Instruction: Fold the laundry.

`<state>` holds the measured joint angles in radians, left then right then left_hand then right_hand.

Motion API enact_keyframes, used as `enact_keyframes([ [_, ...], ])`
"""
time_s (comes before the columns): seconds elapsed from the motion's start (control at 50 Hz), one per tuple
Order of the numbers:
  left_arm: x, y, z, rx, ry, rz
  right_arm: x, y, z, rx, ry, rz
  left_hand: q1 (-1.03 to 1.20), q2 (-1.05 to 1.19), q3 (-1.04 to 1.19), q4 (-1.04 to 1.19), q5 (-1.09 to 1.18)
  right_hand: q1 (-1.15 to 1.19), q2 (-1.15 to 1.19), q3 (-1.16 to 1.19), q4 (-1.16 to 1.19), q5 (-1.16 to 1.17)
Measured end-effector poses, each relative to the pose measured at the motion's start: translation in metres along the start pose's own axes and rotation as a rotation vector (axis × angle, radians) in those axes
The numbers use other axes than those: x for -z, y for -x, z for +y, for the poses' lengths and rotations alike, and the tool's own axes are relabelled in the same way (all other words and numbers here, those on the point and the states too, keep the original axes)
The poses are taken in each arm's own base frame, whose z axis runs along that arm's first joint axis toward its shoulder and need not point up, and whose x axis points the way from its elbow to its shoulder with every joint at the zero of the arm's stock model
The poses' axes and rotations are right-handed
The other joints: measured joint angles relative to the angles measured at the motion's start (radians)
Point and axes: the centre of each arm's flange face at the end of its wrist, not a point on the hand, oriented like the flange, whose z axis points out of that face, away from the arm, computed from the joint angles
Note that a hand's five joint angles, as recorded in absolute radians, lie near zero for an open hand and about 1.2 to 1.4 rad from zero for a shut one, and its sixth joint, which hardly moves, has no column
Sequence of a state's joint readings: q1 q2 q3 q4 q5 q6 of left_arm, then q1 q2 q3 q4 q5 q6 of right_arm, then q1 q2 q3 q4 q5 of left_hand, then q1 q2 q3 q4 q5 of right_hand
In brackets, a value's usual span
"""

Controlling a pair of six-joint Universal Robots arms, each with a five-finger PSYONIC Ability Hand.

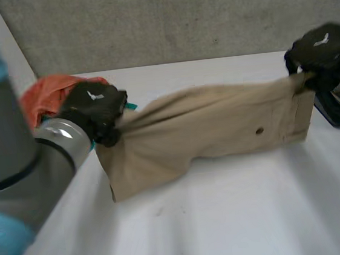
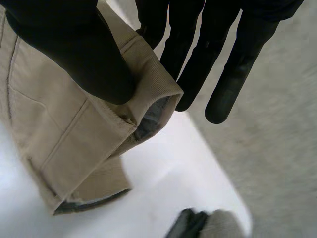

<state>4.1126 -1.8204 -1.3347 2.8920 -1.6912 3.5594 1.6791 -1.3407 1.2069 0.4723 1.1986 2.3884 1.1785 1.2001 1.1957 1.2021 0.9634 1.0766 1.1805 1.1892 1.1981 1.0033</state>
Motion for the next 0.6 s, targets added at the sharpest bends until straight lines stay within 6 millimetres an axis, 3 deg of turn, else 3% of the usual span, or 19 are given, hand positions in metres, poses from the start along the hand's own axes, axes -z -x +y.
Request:
enact_keyframes([
  [0.1,-0.054,-0.015,0.034,-0.011,0.064,0.007,-0.042,0.019,0.031,-0.027,0.066,-0.06,0.0,0.0,0.001,0.0,0.0,0.015,0.0,0.0,0.0,0.002],
  [0.16,-0.09,-0.011,0.045,0.002,0.028,-0.038,-0.066,0.025,0.041,-0.015,0.056,-0.021,0.0,0.001,0.001,0.0,0.0,0.015,0.0,0.0,0.0,0.003],
  [0.22,-0.122,0.008,0.033,0.026,-0.118,-0.13,-0.087,0.018,0.036,0.01,-0.018,0.092,0.0,0.001,0.001,0.0,0.0,0.015,0.0,0.0,0.0,0.003],
  [0.24,-0.122,0.008,0.033,0.026,-0.118,-0.13,-0.087,0.018,0.036,0.01,-0.018,0.092,0.0,0.001,0.001,0.0,0.0,0.015,0.0,0.0,0.0,0.003],
  [0.28,-0.143,0.035,0.0,0.044,-0.362,-0.234,-0.107,-0.004,0.009,0.032,-0.225,0.307,0.0,0.001,0.001,0.0,0.0,0.015,0.0,0.004,0.0,0.003],
  [0.32,-0.145,0.05,-0.026,0.045,-0.525,-0.288,-0.11,-0.016,-0.008,0.032,-0.341,0.399,0.0,0.001,0.001,0.0,0.0,0.029,0.0,0.004,0.0,0.003],
  [0.34,-0.143,0.062,-0.048,0.043,-0.658,-0.331,-0.108,-0.028,-0.028,0.026,-0.473,0.489,0.0,0.001,0.001,0.0,0.0,0.037,0.0,0.004,0.0,0.003],
  [0.36,-0.142,0.065,-0.052,0.042,-0.685,-0.34,-0.107,-0.031,-0.032,0.024,-0.498,0.505,0.0,0.001,0.001,0.0,0.0,0.038,0.0,0.004,0.0,0.003],
  [0.4,-0.129,0.084,-0.085,0.037,-0.881,-0.405,-0.098,-0.047,-0.059,0.008,-0.693,0.613,0.0,0.001,0.001,0.0,0.0,0.038,0.0,0.004,0.0,0.003],
  [0.44,-0.119,0.093,-0.099,0.043,-0.966,-0.432,-0.09,-0.055,-0.073,-0.007,-0.803,0.661,0.0,0.001,0.001,0.0,0.013,0.038,0.0,0.004,0.0,0.007],
  [0.52,-0.112,0.094,-0.101,0.072,-0.99,-0.421,-0.084,-0.058,-0.079,-0.035,-0.883,0.675,0.0,0.001,0.001,0.0,0.022,0.038,0.001,0.004,0.0,0.01],
  [0.6,-0.115,0.078,-0.078,0.11,-0.886,-0.357,-0.089,-0.048,-0.067,-0.07,-0.837,0.622,0.0,0.001,0.001,0.0,0.022,0.038,0.001,0.004,0.0,0.011],
])
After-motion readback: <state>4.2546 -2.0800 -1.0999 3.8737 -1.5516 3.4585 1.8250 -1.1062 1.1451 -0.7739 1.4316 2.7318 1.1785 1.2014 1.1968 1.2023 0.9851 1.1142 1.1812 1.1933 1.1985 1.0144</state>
